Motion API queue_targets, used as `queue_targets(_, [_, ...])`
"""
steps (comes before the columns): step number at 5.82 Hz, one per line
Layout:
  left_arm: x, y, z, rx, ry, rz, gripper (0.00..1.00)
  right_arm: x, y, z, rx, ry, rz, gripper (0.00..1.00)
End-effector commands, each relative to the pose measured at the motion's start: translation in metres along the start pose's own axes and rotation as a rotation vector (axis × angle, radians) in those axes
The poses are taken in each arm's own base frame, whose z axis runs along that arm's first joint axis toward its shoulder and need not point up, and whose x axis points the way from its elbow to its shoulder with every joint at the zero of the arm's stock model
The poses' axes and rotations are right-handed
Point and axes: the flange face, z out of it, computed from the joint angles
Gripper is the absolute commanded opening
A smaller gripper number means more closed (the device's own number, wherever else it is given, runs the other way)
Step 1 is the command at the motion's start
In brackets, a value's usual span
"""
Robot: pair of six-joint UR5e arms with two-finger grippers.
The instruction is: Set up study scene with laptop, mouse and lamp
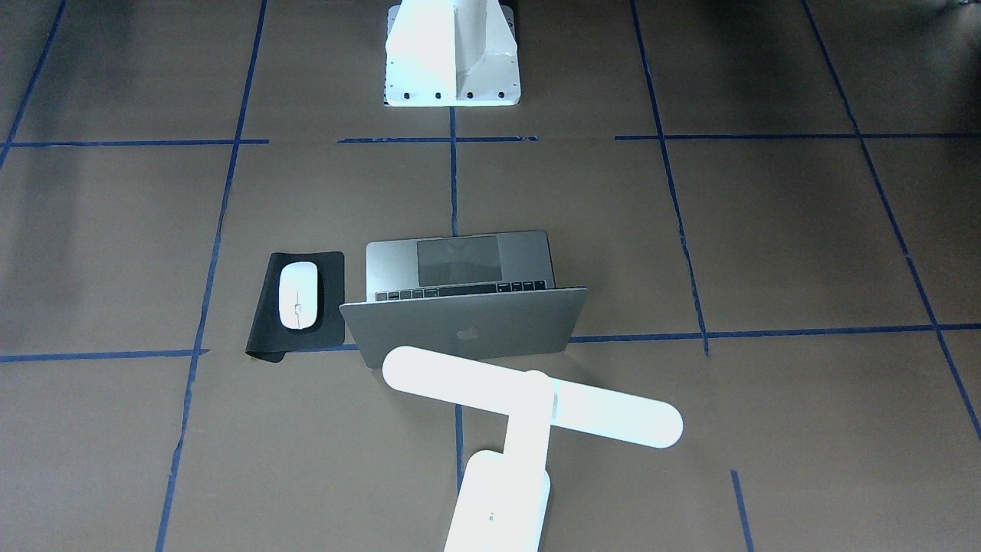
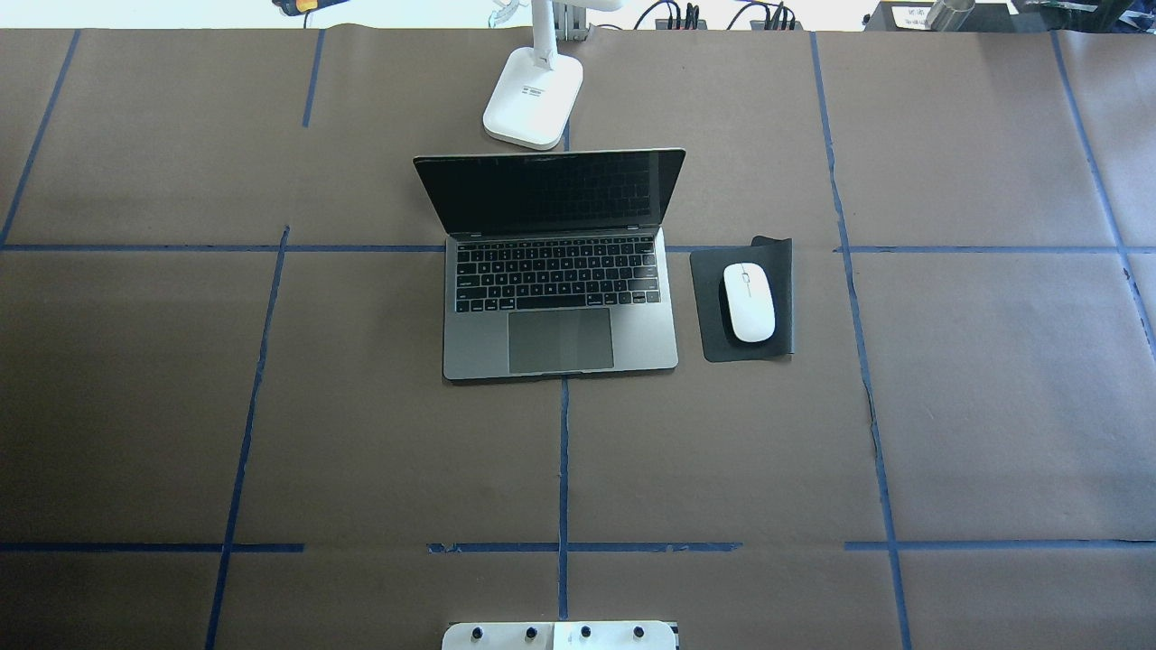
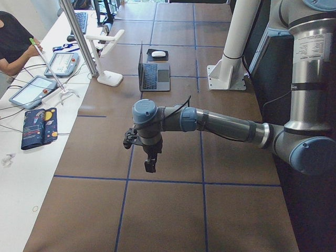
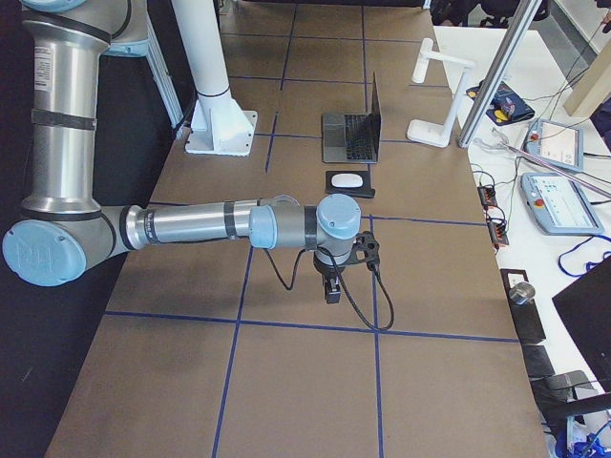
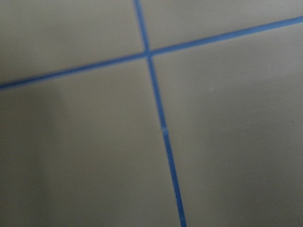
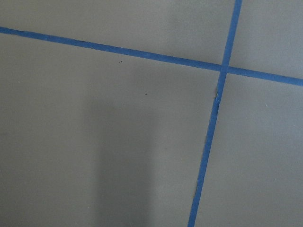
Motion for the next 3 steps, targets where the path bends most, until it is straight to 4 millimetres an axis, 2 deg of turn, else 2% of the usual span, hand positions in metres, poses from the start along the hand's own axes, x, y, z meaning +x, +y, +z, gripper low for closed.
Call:
queue_targets(1, [-0.033, 0.031, 0.015, -0.009, 0.069, -0.09, 1.0, 0.004, 0.002, 0.0, 0.002, 0.008, 0.013, 1.0])
queue_targets(2, [-0.04, 0.033, 0.023, -0.019, 0.076, -0.111, 1.0, 0.02, 0.005, 0.01, -0.021, 0.056, 0.027, 1.0])
queue_targets(3, [-0.027, 0.027, 0.009, 0.012, 0.079, -0.088, 1.0, 0.027, 0.005, 0.016, -0.032, 0.057, 0.035, 1.0])
